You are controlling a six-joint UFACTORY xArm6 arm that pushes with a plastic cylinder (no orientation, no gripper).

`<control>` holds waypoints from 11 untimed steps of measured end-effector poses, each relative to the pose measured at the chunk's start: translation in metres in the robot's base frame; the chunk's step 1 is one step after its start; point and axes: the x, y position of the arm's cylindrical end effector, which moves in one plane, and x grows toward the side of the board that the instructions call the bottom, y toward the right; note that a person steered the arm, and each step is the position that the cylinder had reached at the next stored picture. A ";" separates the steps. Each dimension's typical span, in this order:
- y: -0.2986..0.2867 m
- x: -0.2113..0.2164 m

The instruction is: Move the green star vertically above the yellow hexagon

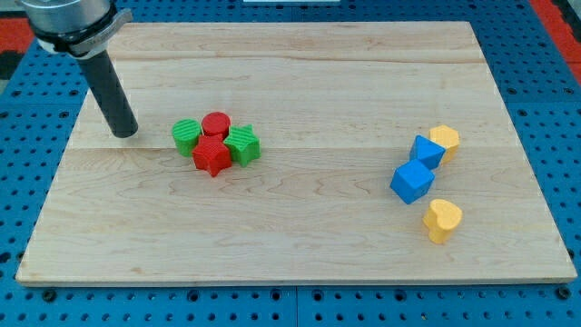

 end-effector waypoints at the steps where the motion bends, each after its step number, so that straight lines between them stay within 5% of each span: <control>1: 0.014 0.026; 4: 0.124 0.037; 8: 0.270 -0.009; 11: 0.285 -0.041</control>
